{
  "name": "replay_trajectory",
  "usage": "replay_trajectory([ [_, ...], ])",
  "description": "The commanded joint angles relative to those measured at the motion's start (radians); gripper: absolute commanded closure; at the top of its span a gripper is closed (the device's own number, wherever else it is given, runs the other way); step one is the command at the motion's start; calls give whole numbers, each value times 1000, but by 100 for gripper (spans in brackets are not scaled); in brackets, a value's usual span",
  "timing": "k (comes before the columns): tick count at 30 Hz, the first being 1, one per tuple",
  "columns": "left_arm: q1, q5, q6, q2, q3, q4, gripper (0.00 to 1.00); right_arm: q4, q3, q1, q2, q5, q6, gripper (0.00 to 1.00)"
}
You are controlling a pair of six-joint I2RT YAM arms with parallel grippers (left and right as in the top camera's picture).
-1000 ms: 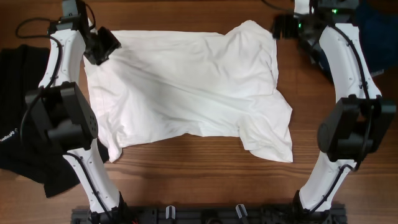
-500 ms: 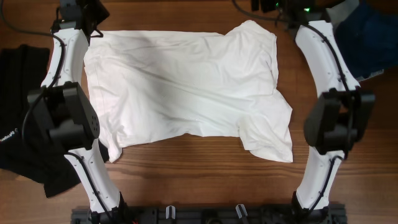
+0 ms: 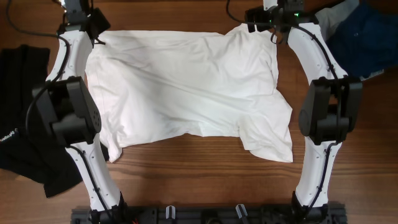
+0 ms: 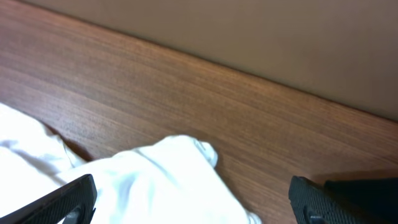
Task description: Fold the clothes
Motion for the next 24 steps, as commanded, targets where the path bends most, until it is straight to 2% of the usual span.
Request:
replay_trajectory([
  [1,2,-18,20,35,19,-2,39,-30,11,-2,62,10,-13,0],
  [11,11,-18,21,66,18,-62,38,-113,11,-2,121,5,51,0],
  [15,10,-18,20,82,18,-72,38,-112,11,-3,139,1,54,16],
  [16,10,-18,19,82,18,-73,37,-105,11,-3,141,2,61,16],
  [20,10,-18,20,82,18,-72,36,-32,11,-30,158,1,186,0],
  [24,10,-18,20,82,18,-73,34,75,11,-78,160,-10,211,0],
])
